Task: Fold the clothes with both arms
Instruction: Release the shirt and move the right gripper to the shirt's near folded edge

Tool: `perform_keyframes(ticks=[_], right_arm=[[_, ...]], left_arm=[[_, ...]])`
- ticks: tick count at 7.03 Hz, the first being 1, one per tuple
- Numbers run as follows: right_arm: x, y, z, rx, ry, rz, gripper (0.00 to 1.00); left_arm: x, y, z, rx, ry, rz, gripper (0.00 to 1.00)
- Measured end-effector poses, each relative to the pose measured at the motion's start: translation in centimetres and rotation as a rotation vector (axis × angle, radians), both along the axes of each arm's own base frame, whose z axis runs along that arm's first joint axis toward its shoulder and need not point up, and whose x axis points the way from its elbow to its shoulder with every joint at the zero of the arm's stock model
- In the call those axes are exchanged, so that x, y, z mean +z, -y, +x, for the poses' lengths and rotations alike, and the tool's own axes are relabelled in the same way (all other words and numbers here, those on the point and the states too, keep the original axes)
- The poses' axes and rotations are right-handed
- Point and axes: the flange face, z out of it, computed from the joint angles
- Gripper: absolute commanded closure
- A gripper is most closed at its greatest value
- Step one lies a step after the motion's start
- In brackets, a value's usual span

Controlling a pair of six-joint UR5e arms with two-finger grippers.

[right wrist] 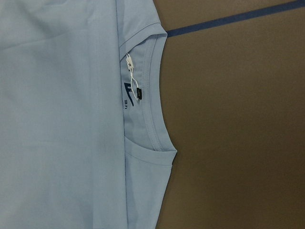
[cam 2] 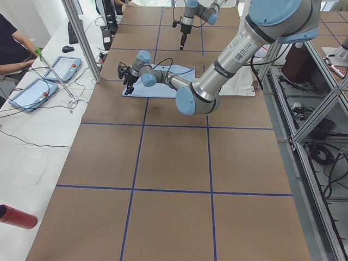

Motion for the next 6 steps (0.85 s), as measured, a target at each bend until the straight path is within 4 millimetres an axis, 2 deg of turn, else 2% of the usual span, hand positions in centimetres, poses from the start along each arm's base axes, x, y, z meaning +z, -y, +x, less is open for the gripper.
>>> perform_keyframes(ticks=[1,3,4,6], right_arm=[[-0.5,0.1,-1.2,-0.040,-0.055,0.059,0.00],[-4.5,0.4,-6.2,-0.115,-0.171,0.132,0.00],[-6.0,-0.3,-8.7,-0.147,-0.233,0.173,0.00],[-6.4,-3.2,-13.2,-0.216,-0.329,0.300,0.00]], left_arm=[[-0.8,-1.8,-1.8,0.046,0.004,0.009,0.00],[-1.7,-5.5,-5.5,0.109,0.039,0.050,0.00],[-2.0,-7.5,-7.2,0.143,0.042,0.064,0.00],[-2.3,-10.3,-9.3,0.193,0.015,0.071,0.00]])
